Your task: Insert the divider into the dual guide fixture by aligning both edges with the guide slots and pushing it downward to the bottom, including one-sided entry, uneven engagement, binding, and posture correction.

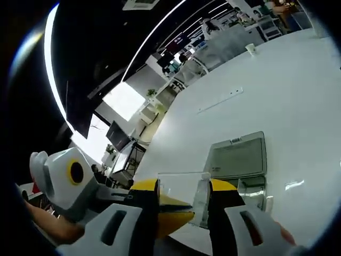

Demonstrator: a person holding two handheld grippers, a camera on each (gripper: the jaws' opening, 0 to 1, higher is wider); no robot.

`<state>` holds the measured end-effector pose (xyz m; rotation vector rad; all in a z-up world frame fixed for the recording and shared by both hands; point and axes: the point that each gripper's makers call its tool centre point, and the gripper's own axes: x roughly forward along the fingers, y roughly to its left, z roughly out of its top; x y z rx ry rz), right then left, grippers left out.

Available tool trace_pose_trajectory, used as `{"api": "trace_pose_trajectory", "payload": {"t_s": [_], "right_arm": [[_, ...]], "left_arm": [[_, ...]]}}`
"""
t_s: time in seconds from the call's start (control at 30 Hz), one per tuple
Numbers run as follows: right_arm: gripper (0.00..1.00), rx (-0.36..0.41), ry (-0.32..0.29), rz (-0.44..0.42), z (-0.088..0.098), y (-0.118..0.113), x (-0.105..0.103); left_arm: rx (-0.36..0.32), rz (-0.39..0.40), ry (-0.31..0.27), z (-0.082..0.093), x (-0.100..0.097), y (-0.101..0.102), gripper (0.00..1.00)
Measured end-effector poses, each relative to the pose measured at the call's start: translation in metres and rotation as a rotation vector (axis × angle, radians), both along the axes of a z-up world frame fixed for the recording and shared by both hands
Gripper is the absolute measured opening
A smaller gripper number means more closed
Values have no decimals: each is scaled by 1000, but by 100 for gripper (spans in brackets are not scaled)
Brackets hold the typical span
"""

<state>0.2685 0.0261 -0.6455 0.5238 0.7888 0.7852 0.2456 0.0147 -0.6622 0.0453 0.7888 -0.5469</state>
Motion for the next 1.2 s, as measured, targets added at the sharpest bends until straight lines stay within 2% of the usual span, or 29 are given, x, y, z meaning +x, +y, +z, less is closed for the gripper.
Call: {"api": "trace_pose_trajectory", "payload": {"t_s": [0.33, 0.53, 0.83, 1.2], "right_arm": [[32, -9, 3, 6, -2, -1, -1], [32, -15, 14, 26, -5, 1, -4], [33, -18, 28, 53, -7, 2, -10], [36, 25, 24, 59, 1, -3, -9]], "left_arm": [[-9, -26, 8, -1, -1, 0, 2], [-45, -31, 44, -3, -5, 1, 2], [-57, -48, 71, -6, -9, 2, 1], [-117, -35, 104, -3, -9, 7, 1]]}}
